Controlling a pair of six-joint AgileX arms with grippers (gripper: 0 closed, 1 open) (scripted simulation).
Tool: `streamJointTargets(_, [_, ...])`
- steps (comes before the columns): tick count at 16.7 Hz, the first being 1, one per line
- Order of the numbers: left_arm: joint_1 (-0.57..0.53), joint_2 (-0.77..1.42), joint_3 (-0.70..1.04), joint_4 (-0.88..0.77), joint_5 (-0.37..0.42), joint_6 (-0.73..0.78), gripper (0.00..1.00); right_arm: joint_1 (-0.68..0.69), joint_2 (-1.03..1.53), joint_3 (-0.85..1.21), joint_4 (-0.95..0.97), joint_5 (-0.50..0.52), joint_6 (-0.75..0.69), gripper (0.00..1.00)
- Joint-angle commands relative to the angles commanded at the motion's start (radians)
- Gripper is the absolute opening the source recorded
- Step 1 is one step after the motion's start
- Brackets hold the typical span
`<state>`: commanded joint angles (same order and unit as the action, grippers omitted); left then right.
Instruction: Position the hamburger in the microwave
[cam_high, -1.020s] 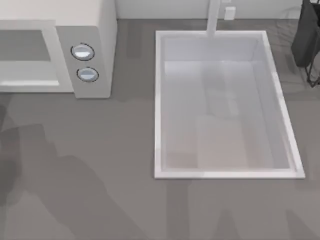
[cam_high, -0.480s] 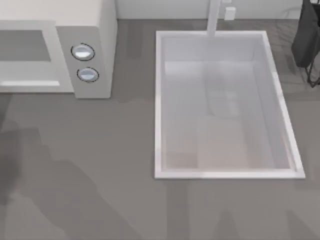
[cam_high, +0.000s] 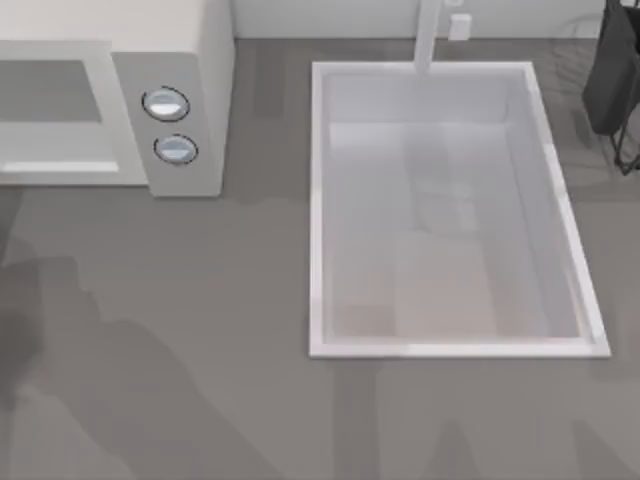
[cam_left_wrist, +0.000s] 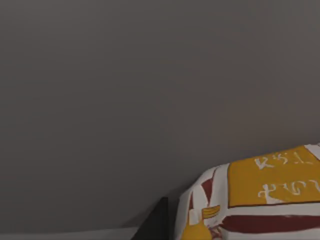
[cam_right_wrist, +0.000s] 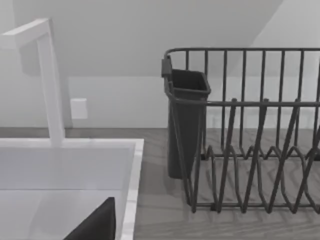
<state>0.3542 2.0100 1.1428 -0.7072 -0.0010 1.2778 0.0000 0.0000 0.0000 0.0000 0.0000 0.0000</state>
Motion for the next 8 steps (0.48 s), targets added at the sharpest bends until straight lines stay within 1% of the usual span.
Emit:
streamJointTargets(7, [0.000, 0.000, 0.000, 0.000, 0.000, 0.000, 0.02, 0.000, 0.000, 0.000, 0.000, 0.000, 0.000, 1.00])
streamJointTargets(8, [0.000, 0.000, 0.000, 0.000, 0.000, 0.000, 0.00, 0.000, 0.000, 0.000, 0.000, 0.000, 0.000, 1.00])
